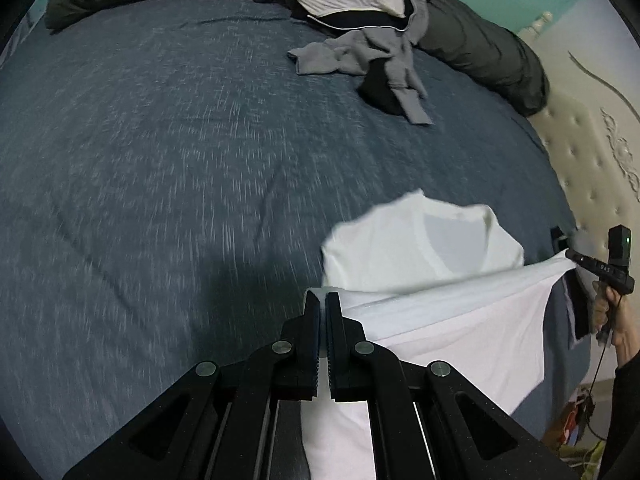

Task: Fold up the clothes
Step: 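Lift the hem with both tools and fold it toward the collar, then lay the hem down and open both tools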

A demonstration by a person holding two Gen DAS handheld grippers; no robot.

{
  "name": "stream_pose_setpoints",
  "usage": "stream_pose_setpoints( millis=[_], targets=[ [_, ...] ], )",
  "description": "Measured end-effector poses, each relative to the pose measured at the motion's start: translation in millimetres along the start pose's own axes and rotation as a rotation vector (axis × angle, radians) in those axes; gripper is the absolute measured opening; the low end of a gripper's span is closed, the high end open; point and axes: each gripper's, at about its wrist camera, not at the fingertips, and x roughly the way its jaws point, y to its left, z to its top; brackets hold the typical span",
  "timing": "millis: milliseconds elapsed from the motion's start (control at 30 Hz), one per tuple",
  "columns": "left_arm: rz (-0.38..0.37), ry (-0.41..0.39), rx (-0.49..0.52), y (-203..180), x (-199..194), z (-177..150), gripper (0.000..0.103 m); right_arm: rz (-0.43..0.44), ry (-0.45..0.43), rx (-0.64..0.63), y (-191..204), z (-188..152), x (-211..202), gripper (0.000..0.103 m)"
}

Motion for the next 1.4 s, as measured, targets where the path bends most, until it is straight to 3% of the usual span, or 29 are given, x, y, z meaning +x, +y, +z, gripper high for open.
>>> stream_pose_setpoints(
  millis=[200,367,400,467,533,700,800,1000,1200,1400],
  targets=[
    [-0.005,0.030,-0.033,13.2,53.1,26.0,0.003,-0.060,0.018,0.031,-19.4,26.3,47.1,0.006],
    [0.006,0.009,-0.076,25.9,75.8,28.2,0.006,-0.091,-0.042,0.078,-35.1,33.4,64.8,0.008],
    [0.009,-0.007,-0.097,29.4,75.9,28.7,0.009,-0.099,-0.069,0.094,-38.6,33.7,63.8,0.009],
    [-0.005,-0.036,-0.134,35.2,73.7,29.3,0.016,-0.086,-0.112,0.091,-39.8,30.7,58.0,0.027],
    [-0.007,-0.081,-0.120,34.4,62.6,28.5,0.033,-0.073,-0.141,0.053,-35.3,26.0,50.7,0.028],
    [0.014,-0.118,-0.006,19.6,36.5,9.3,0.033,-0.056,-0.174,-0.105,-15.3,-1.2,36.1,0.031],
    [0.050,-0.124,0.110,10.6,24.8,-12.1,0.033,-0.087,-0.160,-0.244,-5.4,-33.6,35.5,0.035],
    [0.081,-0.003,0.229,3.7,46.0,-45.7,0.033,-0.140,-0.066,-0.339,-2.8,-68.3,62.4,0.035],
    [0.096,-0.040,0.195,7.2,64.4,-29.2,0.033,-0.176,-0.050,-0.363,8.2,-52.9,92.9,0.035],
    [0.109,-0.130,0.107,21.0,71.1,8.8,0.033,-0.193,-0.132,-0.286,3.1,-7.6,104.0,0.035]
  ],
)
